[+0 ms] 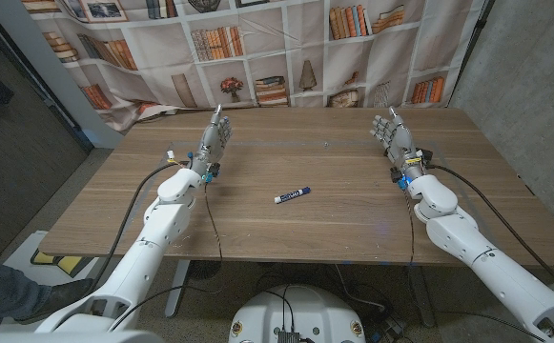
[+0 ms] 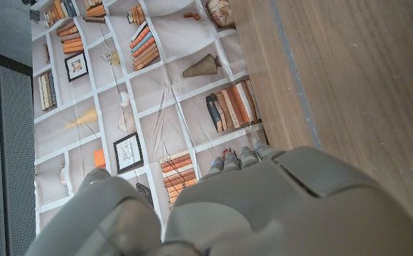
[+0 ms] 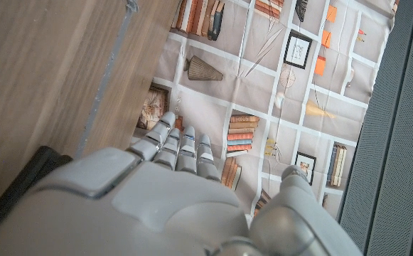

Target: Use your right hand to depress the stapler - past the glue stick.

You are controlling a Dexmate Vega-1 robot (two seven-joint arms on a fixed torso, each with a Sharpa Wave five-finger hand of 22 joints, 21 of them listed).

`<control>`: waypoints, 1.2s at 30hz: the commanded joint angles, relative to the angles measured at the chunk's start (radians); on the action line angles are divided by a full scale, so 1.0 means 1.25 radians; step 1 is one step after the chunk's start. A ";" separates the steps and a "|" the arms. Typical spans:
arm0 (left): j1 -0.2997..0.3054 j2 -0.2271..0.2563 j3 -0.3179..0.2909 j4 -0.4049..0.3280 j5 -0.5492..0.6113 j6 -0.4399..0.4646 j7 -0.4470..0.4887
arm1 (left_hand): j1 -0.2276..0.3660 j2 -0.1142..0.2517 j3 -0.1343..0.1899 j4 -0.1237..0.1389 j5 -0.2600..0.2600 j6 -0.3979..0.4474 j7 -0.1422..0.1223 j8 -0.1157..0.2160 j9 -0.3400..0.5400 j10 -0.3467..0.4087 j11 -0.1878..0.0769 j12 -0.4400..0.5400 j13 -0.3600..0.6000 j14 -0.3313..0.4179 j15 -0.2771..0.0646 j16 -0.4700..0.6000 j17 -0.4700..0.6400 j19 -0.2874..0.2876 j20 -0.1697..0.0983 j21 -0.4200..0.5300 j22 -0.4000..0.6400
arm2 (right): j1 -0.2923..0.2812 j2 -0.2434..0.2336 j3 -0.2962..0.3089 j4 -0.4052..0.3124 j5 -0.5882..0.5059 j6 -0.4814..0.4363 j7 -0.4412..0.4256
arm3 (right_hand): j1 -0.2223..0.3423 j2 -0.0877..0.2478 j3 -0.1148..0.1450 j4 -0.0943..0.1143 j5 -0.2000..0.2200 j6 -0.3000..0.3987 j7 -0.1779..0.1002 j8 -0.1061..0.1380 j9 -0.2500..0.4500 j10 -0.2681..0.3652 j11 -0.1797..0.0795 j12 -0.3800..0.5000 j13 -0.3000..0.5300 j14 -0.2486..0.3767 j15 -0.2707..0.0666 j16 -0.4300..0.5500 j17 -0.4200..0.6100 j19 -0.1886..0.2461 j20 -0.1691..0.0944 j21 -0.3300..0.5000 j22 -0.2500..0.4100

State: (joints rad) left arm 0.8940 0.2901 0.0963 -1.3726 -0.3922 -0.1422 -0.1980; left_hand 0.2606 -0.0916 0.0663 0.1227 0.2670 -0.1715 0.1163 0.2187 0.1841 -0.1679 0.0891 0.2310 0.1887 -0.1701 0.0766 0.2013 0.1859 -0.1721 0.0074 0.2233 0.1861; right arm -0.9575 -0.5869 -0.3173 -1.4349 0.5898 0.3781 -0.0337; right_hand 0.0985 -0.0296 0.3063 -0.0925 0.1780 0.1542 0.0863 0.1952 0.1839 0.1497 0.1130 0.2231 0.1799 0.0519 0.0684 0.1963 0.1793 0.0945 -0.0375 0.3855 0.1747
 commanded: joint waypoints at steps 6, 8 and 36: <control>0.004 -0.018 -0.011 -0.019 0.025 0.019 -0.014 | 0.008 0.006 -0.002 -0.002 0.004 -0.005 0.000 0.008 0.003 0.014 -0.002 0.005 0.001 -0.002 0.000 0.008 0.000 -0.016 0.005 0.005 0.000 | -0.034 -0.039 0.027 -0.040 -0.077 0.017 -0.076 | 0.010 -0.004 -0.002 -0.005 0.004 0.014 -0.004 0.005 0.002 0.017 -0.004 0.005 0.003 0.015 -0.002 0.004 0.001 0.016 -0.021 0.000 0.003; 0.006 -0.016 -0.009 -0.025 0.036 0.024 -0.004 | 0.011 0.009 -0.002 -0.004 0.004 0.007 -0.002 0.010 0.003 0.026 -0.005 0.008 0.000 0.008 0.000 0.010 0.000 -0.007 0.005 0.008 0.000 | -0.036 -0.042 0.030 -0.043 -0.085 0.014 -0.086 | 0.010 -0.004 -0.003 -0.005 0.004 0.015 -0.005 0.005 0.002 0.019 -0.006 0.006 0.003 0.016 -0.003 0.004 0.001 0.016 -0.021 0.000 0.003; 0.020 -0.015 -0.033 -0.025 0.012 0.005 -0.033 | 0.030 0.027 0.000 -0.011 0.003 0.039 -0.007 0.011 0.003 0.071 -0.005 0.014 -0.001 0.055 -0.003 0.013 -0.001 0.029 0.003 0.016 -0.001 | -0.119 -0.120 0.079 -0.180 -0.214 -0.117 -0.245 | 0.011 -0.006 -0.007 -0.008 0.005 0.025 -0.009 0.006 0.002 0.028 -0.011 0.006 0.004 0.023 -0.007 0.001 0.001 0.026 -0.024 -0.007 0.004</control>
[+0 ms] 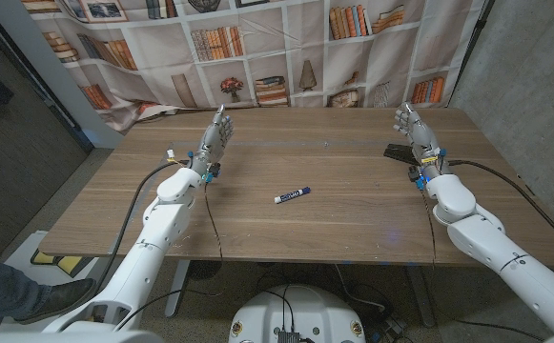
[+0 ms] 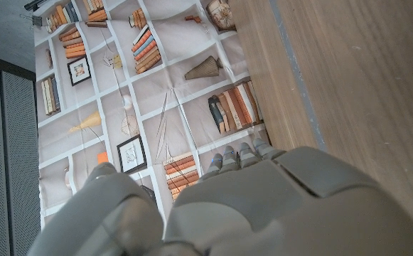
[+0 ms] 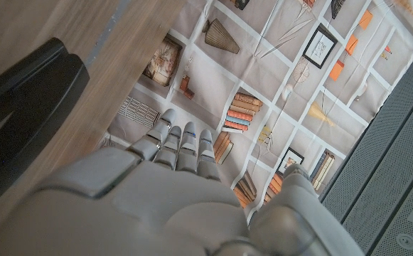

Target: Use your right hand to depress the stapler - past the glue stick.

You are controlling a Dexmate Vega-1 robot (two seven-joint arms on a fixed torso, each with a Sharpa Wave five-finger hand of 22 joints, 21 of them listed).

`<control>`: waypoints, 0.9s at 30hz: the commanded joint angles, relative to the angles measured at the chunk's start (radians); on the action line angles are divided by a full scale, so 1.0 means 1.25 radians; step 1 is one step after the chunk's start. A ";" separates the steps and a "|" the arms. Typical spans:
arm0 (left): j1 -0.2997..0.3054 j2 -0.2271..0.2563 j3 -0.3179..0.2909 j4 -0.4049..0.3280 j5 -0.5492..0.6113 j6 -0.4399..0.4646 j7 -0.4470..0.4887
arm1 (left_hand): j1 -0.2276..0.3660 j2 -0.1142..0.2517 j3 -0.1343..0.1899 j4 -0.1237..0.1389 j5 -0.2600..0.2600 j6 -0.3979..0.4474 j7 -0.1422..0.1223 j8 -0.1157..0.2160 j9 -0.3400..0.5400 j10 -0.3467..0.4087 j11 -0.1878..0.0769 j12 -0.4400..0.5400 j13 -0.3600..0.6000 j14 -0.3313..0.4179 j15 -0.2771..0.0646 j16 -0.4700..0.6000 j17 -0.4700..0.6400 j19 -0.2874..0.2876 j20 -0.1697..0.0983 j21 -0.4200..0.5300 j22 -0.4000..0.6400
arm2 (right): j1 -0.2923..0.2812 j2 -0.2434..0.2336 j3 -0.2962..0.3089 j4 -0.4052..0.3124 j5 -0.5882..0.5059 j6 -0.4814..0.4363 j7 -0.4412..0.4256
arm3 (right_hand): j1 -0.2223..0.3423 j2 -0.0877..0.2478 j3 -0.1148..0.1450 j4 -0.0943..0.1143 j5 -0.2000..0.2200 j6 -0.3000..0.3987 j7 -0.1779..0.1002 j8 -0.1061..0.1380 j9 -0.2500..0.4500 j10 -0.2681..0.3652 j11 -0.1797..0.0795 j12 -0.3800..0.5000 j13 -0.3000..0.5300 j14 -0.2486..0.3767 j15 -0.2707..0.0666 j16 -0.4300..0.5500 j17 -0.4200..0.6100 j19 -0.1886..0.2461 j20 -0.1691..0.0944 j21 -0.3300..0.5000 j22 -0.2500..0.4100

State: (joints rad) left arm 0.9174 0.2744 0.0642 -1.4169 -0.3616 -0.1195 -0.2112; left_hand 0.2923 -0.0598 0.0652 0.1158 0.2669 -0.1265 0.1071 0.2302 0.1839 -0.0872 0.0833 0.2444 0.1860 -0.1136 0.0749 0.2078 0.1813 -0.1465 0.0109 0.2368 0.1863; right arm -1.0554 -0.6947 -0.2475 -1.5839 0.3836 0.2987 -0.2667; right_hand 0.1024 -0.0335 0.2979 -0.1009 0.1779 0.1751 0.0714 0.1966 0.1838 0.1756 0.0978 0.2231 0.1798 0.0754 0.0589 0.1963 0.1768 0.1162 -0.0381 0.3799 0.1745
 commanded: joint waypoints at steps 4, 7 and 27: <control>0.004 -0.003 -0.008 0.011 -0.013 -0.016 -0.025 | 0.008 0.004 0.002 -0.006 0.003 0.007 -0.001 0.002 0.003 0.011 -0.001 0.003 0.002 0.013 -0.003 0.007 0.002 0.013 0.002 0.006 -0.001 | -0.046 -0.047 0.028 -0.071 -0.071 -0.067 -0.067 | 0.009 -0.003 -0.001 -0.002 0.005 0.010 0.001 0.005 0.002 0.008 0.000 0.006 0.004 0.005 -0.001 0.001 0.002 0.010 -0.024 -0.003 0.004; 0.008 -0.005 -0.011 0.009 -0.015 -0.017 -0.025 | 0.009 0.005 0.002 -0.007 0.003 0.008 0.000 0.001 0.003 0.015 -0.002 0.004 0.002 0.014 -0.002 0.006 0.002 0.014 0.002 0.006 -0.001 | -0.046 -0.057 0.032 -0.072 -0.073 -0.069 -0.056 | 0.009 -0.003 -0.001 -0.002 0.005 0.010 0.001 0.005 0.003 0.008 -0.001 0.006 0.004 0.007 -0.002 0.001 0.002 0.012 -0.026 -0.003 0.004; 0.022 -0.008 -0.005 -0.013 -0.007 -0.003 -0.012 | 0.017 0.011 0.002 -0.010 0.002 0.020 -0.005 0.000 0.002 0.026 -0.003 0.002 0.001 0.027 -0.004 0.004 0.002 0.019 0.002 0.004 -0.002 | -0.047 -0.094 0.050 -0.051 -0.126 -0.054 -0.046 | 0.019 0.015 0.001 -0.005 0.004 0.036 -0.006 0.009 0.004 0.043 -0.008 0.013 0.005 0.041 -0.010 0.007 0.004 0.039 -0.031 -0.013 0.004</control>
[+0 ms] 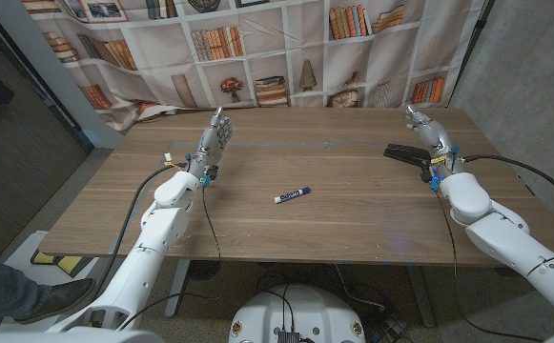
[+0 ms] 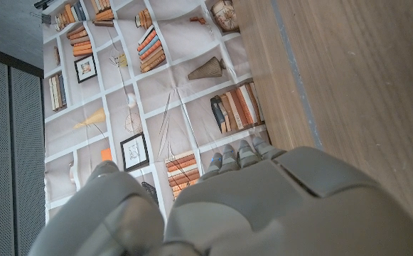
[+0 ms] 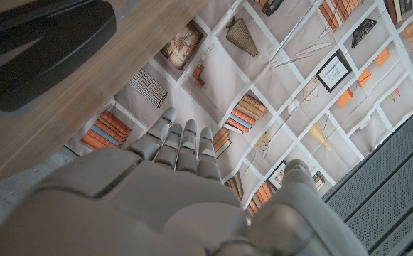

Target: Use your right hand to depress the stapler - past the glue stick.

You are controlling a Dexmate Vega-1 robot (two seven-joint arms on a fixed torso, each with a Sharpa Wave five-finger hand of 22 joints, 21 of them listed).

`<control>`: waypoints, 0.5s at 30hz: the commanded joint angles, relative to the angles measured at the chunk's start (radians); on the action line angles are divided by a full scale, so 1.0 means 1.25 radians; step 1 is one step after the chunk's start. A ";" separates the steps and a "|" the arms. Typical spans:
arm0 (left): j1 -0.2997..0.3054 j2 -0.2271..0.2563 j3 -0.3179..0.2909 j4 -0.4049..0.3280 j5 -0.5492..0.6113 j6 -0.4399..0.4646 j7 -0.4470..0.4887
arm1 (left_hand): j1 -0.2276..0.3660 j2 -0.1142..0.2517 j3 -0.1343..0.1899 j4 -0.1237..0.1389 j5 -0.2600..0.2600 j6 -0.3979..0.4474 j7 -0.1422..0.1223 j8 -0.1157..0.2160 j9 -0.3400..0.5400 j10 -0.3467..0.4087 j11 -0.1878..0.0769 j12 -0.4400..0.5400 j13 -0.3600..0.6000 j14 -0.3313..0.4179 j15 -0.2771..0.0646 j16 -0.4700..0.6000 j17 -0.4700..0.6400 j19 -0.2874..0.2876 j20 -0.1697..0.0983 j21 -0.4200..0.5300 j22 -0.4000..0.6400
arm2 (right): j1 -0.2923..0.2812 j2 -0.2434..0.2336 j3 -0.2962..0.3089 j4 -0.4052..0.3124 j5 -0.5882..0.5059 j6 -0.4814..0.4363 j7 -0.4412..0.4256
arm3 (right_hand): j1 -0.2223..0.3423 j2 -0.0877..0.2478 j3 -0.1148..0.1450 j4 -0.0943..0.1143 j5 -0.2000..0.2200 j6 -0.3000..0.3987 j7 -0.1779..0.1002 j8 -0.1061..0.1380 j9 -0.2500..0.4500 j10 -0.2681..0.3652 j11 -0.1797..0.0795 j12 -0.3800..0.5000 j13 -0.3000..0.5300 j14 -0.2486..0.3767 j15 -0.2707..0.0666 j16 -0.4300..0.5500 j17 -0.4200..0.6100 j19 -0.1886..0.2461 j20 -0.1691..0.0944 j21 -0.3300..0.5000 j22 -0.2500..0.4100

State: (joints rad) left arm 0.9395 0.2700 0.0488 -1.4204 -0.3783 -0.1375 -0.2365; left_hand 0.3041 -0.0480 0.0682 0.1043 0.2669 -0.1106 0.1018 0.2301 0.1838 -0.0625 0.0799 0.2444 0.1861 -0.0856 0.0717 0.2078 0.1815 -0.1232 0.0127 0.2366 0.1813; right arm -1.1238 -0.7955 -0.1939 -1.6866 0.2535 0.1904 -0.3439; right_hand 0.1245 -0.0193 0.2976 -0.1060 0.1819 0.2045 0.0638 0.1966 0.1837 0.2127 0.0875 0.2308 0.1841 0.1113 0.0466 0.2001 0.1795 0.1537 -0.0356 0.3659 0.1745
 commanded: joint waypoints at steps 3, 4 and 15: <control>0.001 -0.008 0.014 -0.009 0.009 0.012 0.009 | 0.009 0.003 0.000 -0.001 0.002 0.011 0.000 0.000 0.002 0.010 -0.001 0.002 0.001 0.008 -0.003 0.004 0.002 0.003 0.001 0.004 0.002 | 0.017 -0.020 0.004 0.041 -0.028 0.043 0.030 | 0.008 0.012 0.006 -0.003 0.001 0.017 0.000 0.010 0.004 0.018 -0.003 0.008 0.001 0.017 -0.001 0.005 0.002 0.011 -0.036 -0.004 0.004; 0.000 -0.008 0.016 -0.010 0.010 0.013 0.010 | 0.010 0.003 0.000 -0.002 0.001 0.011 -0.001 0.000 0.002 0.011 -0.001 0.002 0.001 0.009 -0.003 0.004 0.002 0.003 0.001 0.005 0.002 | 0.019 -0.024 0.004 0.042 -0.028 0.042 0.037 | 0.010 0.013 0.007 -0.003 0.001 0.018 0.000 0.010 0.004 0.021 -0.004 0.009 0.001 0.018 -0.001 0.004 0.002 0.013 -0.037 -0.004 0.004; 0.015 -0.001 0.025 -0.052 0.024 0.043 0.036 | 0.013 0.006 -0.001 -0.003 0.001 0.009 0.000 -0.004 0.002 0.009 -0.002 -0.002 0.001 0.007 -0.002 0.000 0.002 0.001 0.001 0.002 0.002 | 0.043 -0.046 0.001 0.089 -0.044 0.077 0.068 | 0.023 0.018 0.011 -0.010 0.001 0.030 -0.003 0.012 0.004 0.032 -0.009 0.010 0.001 0.034 -0.008 0.005 0.001 0.033 -0.040 -0.002 0.005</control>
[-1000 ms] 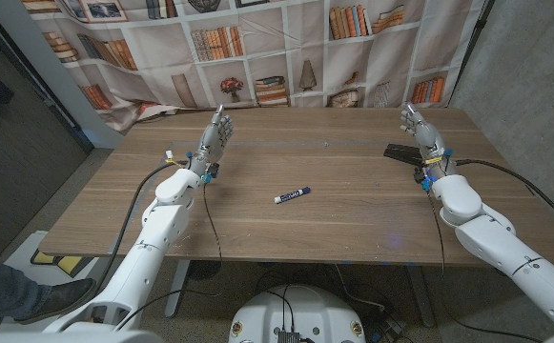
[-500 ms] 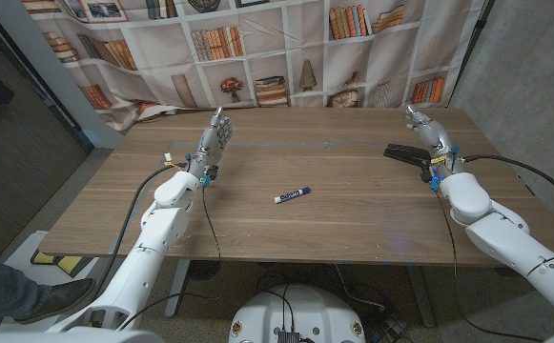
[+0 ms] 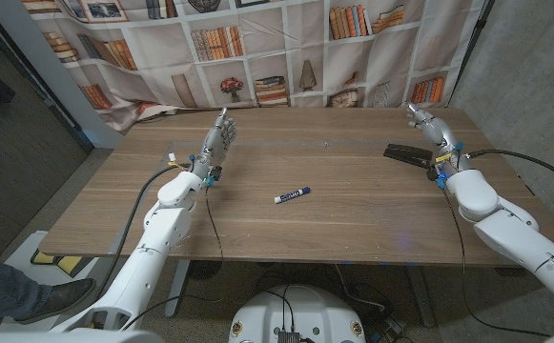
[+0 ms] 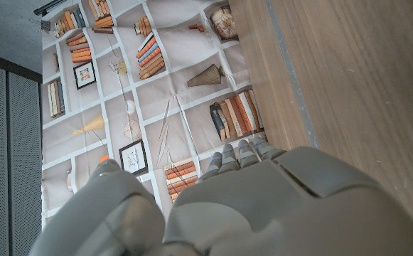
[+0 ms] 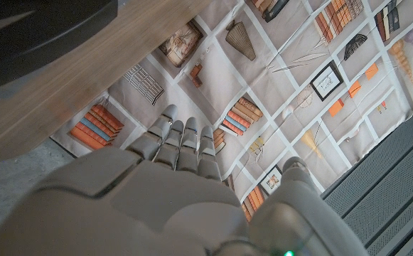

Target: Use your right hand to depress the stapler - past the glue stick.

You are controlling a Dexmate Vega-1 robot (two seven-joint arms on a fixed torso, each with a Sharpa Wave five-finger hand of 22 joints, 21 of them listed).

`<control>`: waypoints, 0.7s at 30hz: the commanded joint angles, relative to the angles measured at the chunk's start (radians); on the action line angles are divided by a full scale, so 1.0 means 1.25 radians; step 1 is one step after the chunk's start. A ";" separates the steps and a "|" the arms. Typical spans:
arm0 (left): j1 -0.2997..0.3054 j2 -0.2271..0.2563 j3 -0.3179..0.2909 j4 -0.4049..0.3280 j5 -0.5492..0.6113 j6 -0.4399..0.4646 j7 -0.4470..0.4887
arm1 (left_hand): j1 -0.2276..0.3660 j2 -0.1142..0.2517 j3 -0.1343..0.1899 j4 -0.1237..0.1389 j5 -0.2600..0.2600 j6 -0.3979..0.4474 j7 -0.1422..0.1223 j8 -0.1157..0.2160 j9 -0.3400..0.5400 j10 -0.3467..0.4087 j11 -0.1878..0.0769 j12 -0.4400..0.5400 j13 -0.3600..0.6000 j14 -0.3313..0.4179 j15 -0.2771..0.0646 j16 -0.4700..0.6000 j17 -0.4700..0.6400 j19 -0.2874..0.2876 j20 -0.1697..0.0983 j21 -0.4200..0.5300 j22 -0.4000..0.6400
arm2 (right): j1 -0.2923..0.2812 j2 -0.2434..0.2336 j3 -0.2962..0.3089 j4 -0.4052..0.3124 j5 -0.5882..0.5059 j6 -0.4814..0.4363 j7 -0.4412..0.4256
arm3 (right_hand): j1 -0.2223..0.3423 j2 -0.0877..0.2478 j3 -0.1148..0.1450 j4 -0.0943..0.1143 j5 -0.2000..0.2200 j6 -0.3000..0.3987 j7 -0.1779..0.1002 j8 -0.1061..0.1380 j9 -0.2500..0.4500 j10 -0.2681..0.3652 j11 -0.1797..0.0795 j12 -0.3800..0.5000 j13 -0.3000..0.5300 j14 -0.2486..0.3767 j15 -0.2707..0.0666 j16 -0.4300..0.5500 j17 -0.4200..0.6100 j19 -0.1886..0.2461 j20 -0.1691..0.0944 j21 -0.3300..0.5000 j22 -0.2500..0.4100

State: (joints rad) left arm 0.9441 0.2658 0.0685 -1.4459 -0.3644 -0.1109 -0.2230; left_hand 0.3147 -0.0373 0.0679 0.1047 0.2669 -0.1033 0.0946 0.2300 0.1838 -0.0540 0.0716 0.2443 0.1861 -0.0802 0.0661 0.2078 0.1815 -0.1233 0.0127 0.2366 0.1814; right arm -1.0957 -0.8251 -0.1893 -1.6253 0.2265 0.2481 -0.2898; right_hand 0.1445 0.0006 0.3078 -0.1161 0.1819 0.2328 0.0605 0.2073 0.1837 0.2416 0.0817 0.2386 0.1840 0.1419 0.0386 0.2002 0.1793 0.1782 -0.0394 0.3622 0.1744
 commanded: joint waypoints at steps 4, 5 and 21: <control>0.017 0.003 0.008 -0.041 0.016 0.027 0.036 | 0.005 -0.002 -0.001 -0.003 0.001 0.004 0.006 -0.004 0.002 0.002 0.005 -0.002 0.001 0.003 0.002 -0.001 0.002 0.001 0.001 0.002 0.002 | 0.020 -0.033 0.002 0.044 -0.040 0.021 0.013 | 0.006 -0.003 0.000 -0.003 0.000 0.013 -0.004 0.004 0.004 0.016 -0.010 0.006 0.002 0.018 -0.005 0.006 0.001 0.022 -0.037 0.001 0.005; 0.018 0.003 0.008 -0.042 0.016 0.028 0.037 | 0.005 -0.002 -0.001 -0.003 0.001 0.004 0.006 -0.004 0.002 0.002 0.005 -0.002 0.001 0.004 0.002 -0.001 0.002 0.001 0.001 0.002 0.002 | 0.019 -0.036 0.003 0.045 -0.043 0.018 0.011 | 0.004 -0.006 -0.003 -0.003 0.000 0.015 -0.004 0.004 0.004 0.020 -0.011 0.007 0.002 0.022 -0.007 0.007 0.002 0.027 -0.038 0.001 0.005; 0.020 0.015 0.015 -0.054 0.019 0.037 0.036 | 0.006 0.000 -0.002 -0.003 0.000 0.007 0.005 -0.006 0.002 0.006 0.004 -0.004 0.001 0.006 0.002 -0.003 0.002 0.002 0.001 0.000 0.002 | -0.012 -0.040 0.018 0.047 -0.124 -0.023 -0.093 | -0.006 -0.020 -0.014 -0.002 0.002 0.025 -0.015 0.005 0.005 0.028 -0.020 0.007 0.002 0.029 -0.012 0.005 0.003 0.033 -0.040 -0.003 0.004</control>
State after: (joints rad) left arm 0.9690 0.2749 0.0809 -1.5050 -0.3421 -0.0729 -0.1737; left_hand 0.3147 -0.0374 0.0679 0.1047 0.2669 -0.0979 0.1000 0.2254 0.1837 -0.0541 0.0716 0.2395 0.1862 -0.0799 0.0666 0.2078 0.1816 -0.1235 0.0128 0.2365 0.1815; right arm -1.0930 -0.8684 -0.1746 -1.5680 0.1353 0.2559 -0.3365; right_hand 0.1376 -0.0142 0.2923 -0.1172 0.1819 0.2575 0.0466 0.2072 0.1836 0.2741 0.0602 0.2442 0.1838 0.1753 0.0268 0.2002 0.1792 0.2177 -0.0394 0.3618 0.1744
